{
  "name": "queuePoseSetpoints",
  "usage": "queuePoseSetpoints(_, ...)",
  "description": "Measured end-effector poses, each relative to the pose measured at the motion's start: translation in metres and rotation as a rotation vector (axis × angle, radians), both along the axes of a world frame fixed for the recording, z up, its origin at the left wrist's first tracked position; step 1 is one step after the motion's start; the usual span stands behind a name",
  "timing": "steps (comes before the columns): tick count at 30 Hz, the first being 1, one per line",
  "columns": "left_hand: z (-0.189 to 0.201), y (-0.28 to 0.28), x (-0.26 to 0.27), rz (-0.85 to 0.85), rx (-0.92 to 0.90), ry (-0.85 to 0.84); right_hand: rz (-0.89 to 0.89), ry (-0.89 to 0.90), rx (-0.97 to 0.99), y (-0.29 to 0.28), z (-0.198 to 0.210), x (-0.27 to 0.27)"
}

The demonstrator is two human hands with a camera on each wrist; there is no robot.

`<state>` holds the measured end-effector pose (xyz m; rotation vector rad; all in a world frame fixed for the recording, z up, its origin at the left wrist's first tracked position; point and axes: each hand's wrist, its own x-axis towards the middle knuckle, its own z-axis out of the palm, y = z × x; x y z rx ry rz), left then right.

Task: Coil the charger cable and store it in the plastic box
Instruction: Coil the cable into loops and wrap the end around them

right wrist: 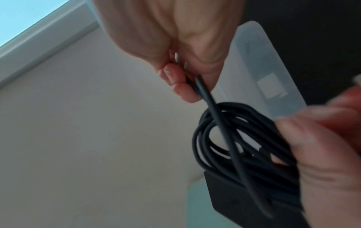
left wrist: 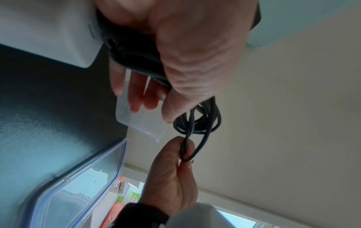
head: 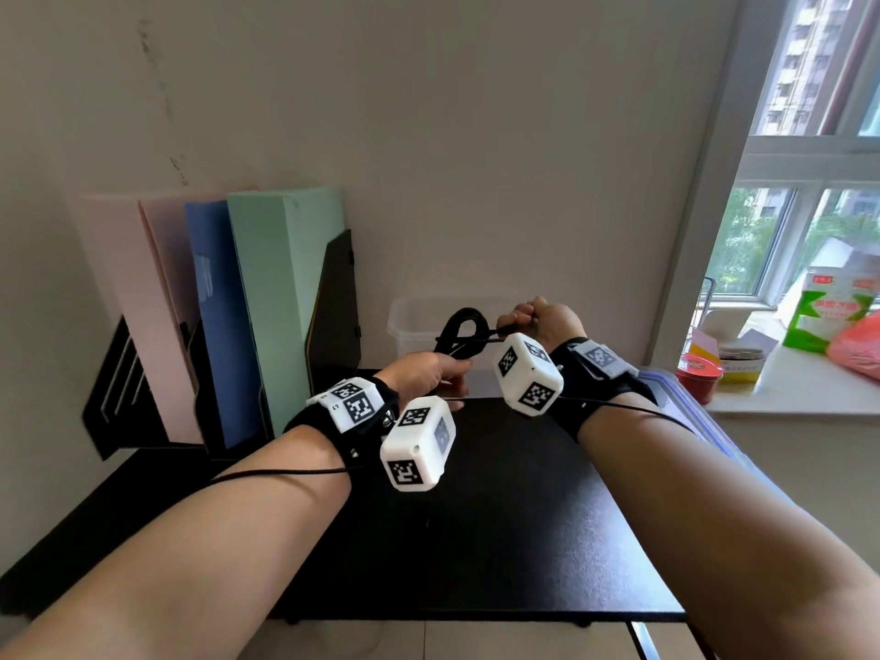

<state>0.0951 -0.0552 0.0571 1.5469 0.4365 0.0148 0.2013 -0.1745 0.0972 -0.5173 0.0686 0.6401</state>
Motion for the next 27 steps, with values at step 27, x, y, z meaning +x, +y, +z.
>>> queuePoseSetpoints(27,0.019,-0.006,-0.01,-0.17,-0.098,-0.02,0.035,-0.969,-0.741,-0.001,-0.021,-0.035)
